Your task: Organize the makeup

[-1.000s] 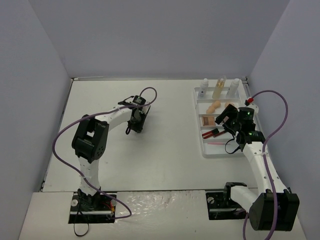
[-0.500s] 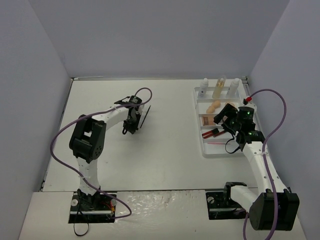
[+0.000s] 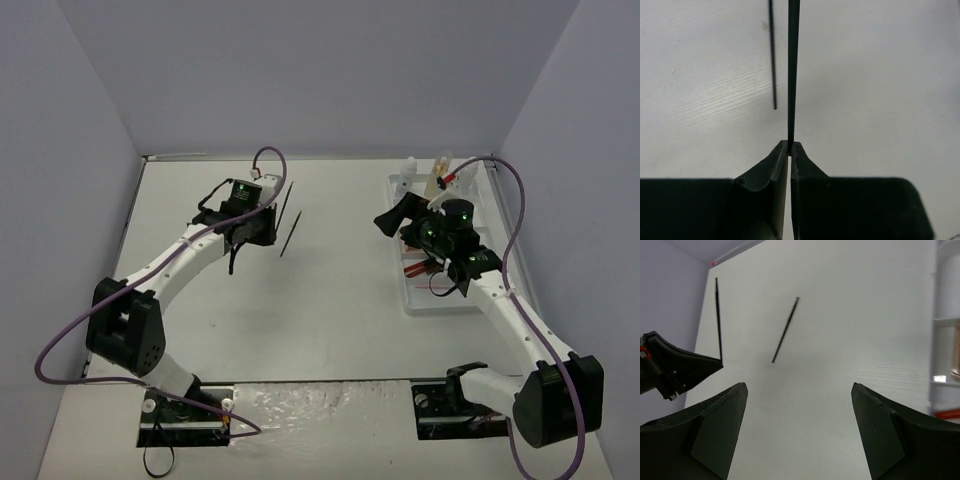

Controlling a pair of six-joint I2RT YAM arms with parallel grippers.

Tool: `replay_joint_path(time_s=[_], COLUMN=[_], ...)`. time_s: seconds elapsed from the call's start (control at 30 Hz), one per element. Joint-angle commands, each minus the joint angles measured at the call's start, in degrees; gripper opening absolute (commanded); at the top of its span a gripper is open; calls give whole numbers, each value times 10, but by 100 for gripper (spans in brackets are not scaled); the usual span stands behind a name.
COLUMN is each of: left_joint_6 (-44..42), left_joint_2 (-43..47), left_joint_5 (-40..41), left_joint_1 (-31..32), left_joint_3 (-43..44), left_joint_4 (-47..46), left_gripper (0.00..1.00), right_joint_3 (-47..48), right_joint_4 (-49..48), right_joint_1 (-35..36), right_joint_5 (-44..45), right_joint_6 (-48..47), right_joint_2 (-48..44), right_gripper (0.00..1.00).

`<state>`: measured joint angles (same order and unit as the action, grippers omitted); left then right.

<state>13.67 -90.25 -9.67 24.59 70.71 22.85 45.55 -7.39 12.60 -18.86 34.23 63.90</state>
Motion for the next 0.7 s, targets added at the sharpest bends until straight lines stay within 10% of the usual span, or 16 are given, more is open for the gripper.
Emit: replay_joint_path(time_s=[0.0, 0.67], left_joint_6=[16, 80], left_joint_2=[65, 93], left_joint_5=[-90, -140], left_joint_1=[30, 123], left_joint_3=[-6, 15], left_joint_4=[-98, -175], left_gripper=[0, 0], right_joint_3=[72, 139], right_joint_4=[-138, -170], right_joint_1=[58, 141], right_joint_5=[-38, -19], right_joint_6=[38, 23], right_joint_2=[40, 117], right_gripper=[81, 52])
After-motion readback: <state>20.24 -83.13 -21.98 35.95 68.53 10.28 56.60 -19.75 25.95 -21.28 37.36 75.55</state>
